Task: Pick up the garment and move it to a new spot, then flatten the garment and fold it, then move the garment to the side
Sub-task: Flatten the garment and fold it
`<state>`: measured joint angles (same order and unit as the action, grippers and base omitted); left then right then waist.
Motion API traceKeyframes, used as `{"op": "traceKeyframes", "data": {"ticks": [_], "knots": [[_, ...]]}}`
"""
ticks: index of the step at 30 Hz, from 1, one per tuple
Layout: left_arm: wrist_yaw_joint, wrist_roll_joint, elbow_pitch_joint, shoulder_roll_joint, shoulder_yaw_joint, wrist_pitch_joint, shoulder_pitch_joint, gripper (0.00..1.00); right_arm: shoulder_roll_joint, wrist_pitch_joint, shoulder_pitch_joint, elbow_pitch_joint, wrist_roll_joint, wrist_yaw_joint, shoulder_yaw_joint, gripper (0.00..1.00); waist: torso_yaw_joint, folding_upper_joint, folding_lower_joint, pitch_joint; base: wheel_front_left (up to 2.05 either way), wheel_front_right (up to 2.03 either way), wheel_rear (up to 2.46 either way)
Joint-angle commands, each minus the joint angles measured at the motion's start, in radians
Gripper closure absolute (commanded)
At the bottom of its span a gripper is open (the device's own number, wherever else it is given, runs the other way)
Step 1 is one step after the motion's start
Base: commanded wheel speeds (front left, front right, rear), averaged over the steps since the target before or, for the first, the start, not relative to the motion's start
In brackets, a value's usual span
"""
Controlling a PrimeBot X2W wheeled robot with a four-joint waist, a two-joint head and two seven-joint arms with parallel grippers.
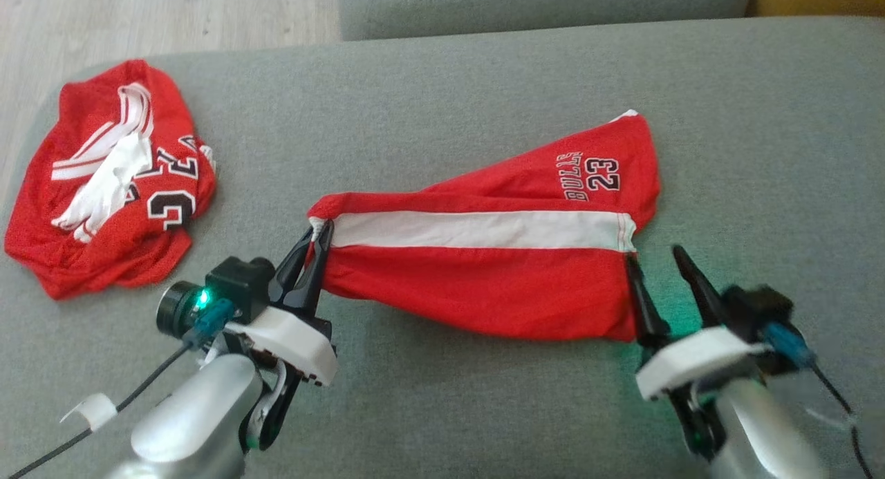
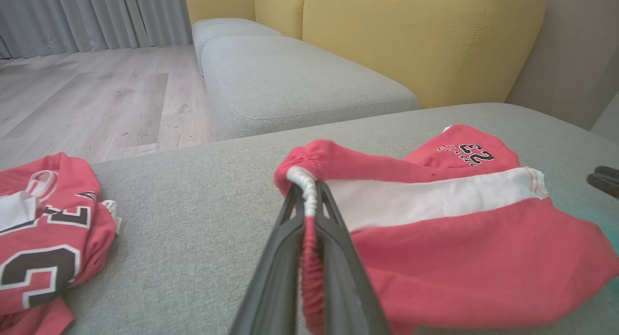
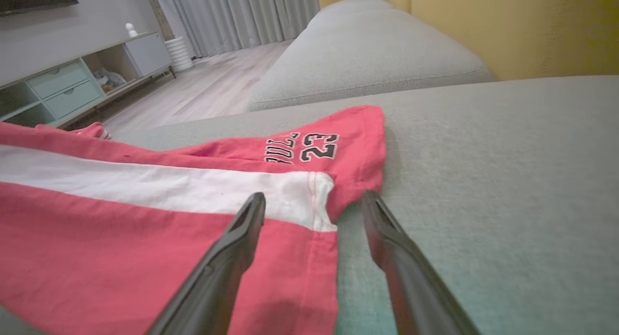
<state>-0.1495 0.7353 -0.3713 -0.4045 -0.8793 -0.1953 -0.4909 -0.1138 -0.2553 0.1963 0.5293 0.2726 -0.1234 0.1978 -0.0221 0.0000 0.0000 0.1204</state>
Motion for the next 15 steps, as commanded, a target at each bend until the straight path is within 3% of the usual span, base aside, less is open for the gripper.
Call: {"op": "traceKeyframes", "data": {"ticks": [1,9,13,15], "knots": [[-0.001,0.000,0.028,-0.034,0.045,-0.012,-0.057,1.00,-0.011,-0.006,0.051,0.009,0.016,-0.007,0.048,0.00,0.008,0.0000,0.0000,0.013,0.00,0.00,0.00],[-0.006,-0.014,0.034,-0.020,0.039,-0.017,-0.086,1.00,-0.020,-0.006,0.232,0.241,0.060,-0.007,0.131,0.00,0.030,0.0000,0.0000,0.052,0.00,0.00,0.00],[-0.003,-0.019,0.033,-0.012,0.033,-0.017,-0.100,1.00,-0.013,-0.006,0.281,0.288,0.068,-0.007,0.144,0.00,0.039,0.0000,0.0000,0.066,0.00,0.00,0.00],[-0.001,-0.020,0.030,-0.010,0.031,-0.017,-0.105,1.00,-0.012,-0.006,0.293,0.296,0.073,-0.007,0.155,0.71,0.041,0.0000,0.0000,0.070,0.00,0.00,0.00]]}}
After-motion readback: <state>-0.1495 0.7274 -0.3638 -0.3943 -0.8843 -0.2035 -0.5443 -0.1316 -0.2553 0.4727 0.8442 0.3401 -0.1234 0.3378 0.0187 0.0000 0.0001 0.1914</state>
